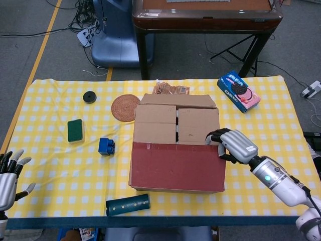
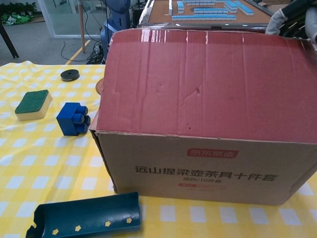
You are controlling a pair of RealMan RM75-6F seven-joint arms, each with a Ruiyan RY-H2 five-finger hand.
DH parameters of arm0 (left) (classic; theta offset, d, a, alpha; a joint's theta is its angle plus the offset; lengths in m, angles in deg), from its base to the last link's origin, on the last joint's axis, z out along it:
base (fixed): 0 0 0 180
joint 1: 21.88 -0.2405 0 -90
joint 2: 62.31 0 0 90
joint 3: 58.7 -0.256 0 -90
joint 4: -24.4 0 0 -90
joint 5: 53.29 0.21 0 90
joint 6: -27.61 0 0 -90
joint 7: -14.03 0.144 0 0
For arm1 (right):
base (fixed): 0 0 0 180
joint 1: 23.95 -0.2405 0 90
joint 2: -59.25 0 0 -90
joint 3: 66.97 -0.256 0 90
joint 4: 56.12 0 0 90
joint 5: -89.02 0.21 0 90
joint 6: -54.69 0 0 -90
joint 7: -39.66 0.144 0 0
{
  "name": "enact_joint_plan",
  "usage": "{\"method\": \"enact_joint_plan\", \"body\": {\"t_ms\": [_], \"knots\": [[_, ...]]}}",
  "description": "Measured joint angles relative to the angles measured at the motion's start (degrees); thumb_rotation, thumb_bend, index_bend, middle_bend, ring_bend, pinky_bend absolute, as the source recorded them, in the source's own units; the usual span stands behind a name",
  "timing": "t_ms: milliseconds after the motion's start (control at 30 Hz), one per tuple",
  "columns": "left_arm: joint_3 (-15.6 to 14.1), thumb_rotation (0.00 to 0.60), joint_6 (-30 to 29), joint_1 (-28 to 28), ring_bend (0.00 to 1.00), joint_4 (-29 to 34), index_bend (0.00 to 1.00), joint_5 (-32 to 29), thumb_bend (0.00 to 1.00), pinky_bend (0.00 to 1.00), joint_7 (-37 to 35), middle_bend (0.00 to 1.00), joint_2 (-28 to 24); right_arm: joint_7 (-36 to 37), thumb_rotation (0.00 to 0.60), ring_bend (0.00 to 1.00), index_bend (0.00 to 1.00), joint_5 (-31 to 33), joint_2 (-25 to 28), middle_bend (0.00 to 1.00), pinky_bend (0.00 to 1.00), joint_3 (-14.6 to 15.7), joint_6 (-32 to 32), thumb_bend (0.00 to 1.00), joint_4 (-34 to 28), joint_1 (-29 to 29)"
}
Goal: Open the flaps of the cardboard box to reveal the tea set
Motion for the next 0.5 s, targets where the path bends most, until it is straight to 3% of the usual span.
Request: {"method": "enact_joint_plan", "body": {"t_ms": [500], "knots": [[0.5, 0.6, -1.1, -0.1, 0.05, 0.9, 0.3, 0.5, 0.2, 0.0, 0.3, 0.11, -0.7, 38.3, 0.6, 0.27, 0.43, -16.5, 8.8, 0.34, 0.25, 5.6, -5.7, 1.0, -0.3, -0.4]]}}
